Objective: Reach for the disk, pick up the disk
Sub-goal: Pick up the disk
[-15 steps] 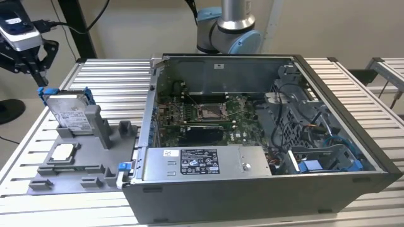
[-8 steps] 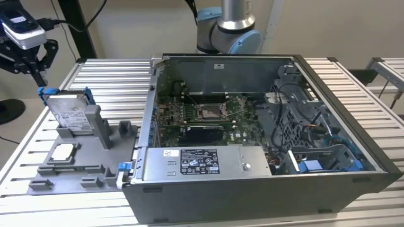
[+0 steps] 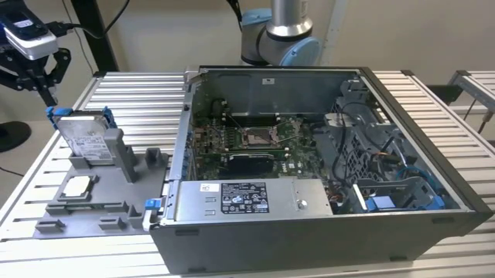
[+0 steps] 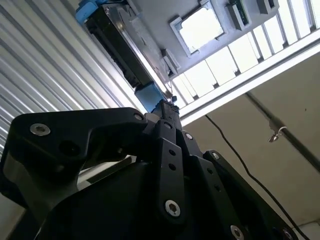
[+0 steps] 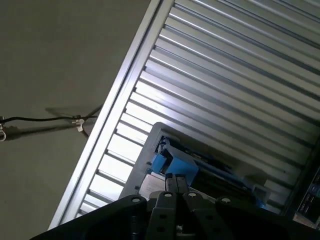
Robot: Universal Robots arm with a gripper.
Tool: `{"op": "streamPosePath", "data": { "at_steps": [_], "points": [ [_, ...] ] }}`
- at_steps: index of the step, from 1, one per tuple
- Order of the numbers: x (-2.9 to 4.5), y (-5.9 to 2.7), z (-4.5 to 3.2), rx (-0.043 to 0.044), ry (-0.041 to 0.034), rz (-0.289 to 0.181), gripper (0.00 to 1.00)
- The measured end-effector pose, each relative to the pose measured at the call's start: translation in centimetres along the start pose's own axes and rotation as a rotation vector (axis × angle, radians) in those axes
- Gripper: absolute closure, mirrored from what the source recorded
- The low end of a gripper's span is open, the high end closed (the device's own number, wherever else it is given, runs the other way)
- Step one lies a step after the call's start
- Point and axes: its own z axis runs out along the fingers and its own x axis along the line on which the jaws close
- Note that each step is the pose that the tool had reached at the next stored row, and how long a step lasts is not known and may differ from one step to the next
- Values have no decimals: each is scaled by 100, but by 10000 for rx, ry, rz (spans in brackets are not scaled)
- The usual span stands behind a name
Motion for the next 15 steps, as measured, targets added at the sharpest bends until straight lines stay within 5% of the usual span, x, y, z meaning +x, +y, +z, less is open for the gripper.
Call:
{"op": "streamPosePath", "data": {
  "at_steps": [15],
  "points": [
    [2, 2, 0, 84, 132, -2497, 100]
  ]
}}
